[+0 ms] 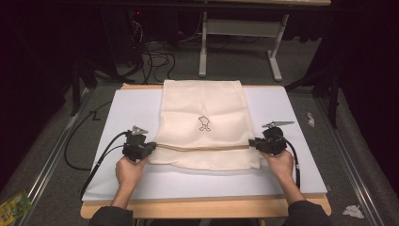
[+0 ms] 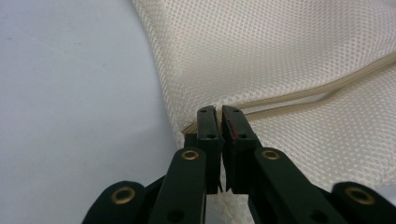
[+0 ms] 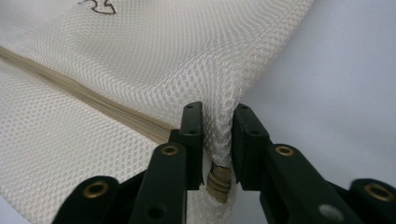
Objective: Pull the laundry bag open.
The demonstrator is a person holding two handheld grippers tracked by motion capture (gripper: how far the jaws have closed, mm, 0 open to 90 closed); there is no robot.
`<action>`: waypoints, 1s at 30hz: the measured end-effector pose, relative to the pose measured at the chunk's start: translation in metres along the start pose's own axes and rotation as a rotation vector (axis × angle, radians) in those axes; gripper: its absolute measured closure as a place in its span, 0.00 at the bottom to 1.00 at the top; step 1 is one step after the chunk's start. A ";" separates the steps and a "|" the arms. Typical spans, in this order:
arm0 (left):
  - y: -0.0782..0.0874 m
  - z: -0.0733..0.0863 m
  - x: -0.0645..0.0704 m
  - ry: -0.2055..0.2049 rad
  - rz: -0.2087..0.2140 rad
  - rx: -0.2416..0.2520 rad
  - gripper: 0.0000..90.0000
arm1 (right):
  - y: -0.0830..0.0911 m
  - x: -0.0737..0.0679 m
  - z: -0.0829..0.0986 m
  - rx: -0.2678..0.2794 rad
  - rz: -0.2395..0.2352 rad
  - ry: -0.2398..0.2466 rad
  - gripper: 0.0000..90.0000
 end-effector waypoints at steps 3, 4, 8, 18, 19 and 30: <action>0.005 0.000 0.000 0.005 0.006 0.010 0.94 | 0.000 0.004 0.002 -0.005 0.014 -0.015 0.70; 0.007 0.000 0.000 0.003 0.006 0.016 0.92 | 0.002 0.005 0.003 0.004 0.014 -0.017 0.68; 0.018 -0.002 -0.001 0.002 0.019 0.066 0.83 | 0.012 0.006 0.002 0.050 0.015 -0.020 0.62; 0.054 0.001 -0.008 0.007 -0.018 0.237 0.69 | 0.045 0.008 0.006 0.201 0.020 -0.015 0.65; 0.058 0.003 -0.010 0.009 -0.027 0.251 0.67 | 0.048 0.009 0.008 0.213 0.016 -0.021 0.65; 0.077 0.023 -0.029 0.050 -0.077 0.315 0.63 | 0.072 0.035 0.026 0.295 0.051 -0.075 0.65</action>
Point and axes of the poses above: each handheld gripper's, and its own axes: y roughly backward along the jaws, z roughly out of its underside, x roughly to its right, the point moved 6 cm from there along -y, roughly forward along the jaws, and after that the axes turned 9 degrees about -x, right-handed, at the moved point
